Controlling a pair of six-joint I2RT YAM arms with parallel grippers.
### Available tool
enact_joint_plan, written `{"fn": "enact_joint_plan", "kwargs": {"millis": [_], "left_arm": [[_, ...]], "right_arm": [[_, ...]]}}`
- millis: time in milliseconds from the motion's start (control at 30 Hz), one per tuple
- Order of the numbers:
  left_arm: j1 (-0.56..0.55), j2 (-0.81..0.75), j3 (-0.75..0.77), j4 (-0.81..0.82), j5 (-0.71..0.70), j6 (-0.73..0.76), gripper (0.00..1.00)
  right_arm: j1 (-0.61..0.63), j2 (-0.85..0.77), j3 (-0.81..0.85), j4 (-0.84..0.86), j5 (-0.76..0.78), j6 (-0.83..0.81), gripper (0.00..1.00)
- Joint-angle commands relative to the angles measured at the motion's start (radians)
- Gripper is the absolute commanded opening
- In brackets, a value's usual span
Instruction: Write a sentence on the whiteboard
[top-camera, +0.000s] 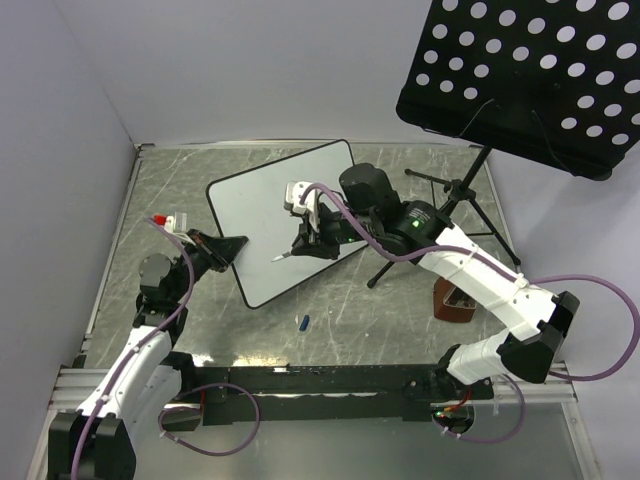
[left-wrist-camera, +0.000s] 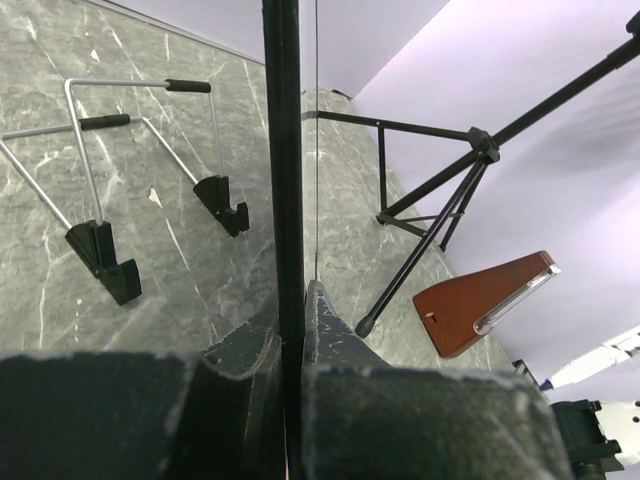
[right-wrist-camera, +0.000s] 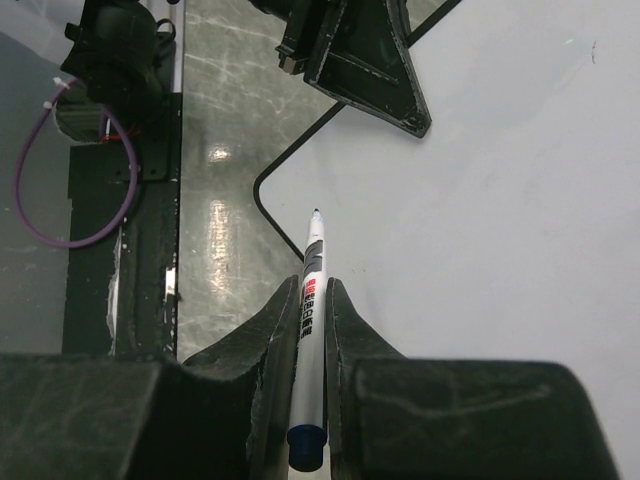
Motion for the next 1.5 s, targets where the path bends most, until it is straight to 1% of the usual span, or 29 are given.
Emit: {"fn": "enact_joint_plan", "kwargs": {"millis": [0,567,1467], "left_arm": [[-0.006,-0.032,0.011,0.023,-0.027,0.042,0.01],[-0.015,-0.025,0.001,0.031,-0.025,0.040,0.01],[-0.027,-0.024,-0.006,0.032,-0.034,0.040,0.01]], "right_arm": [[0.021,-0.017,0.015,0.047,0.024,0.000,0.00],[0.093,0.024,0.079,0.041,0.092,-0.023,0.00],[0.102,0.044,0.087,0.064,0.092,-0.017,0.00]]}}
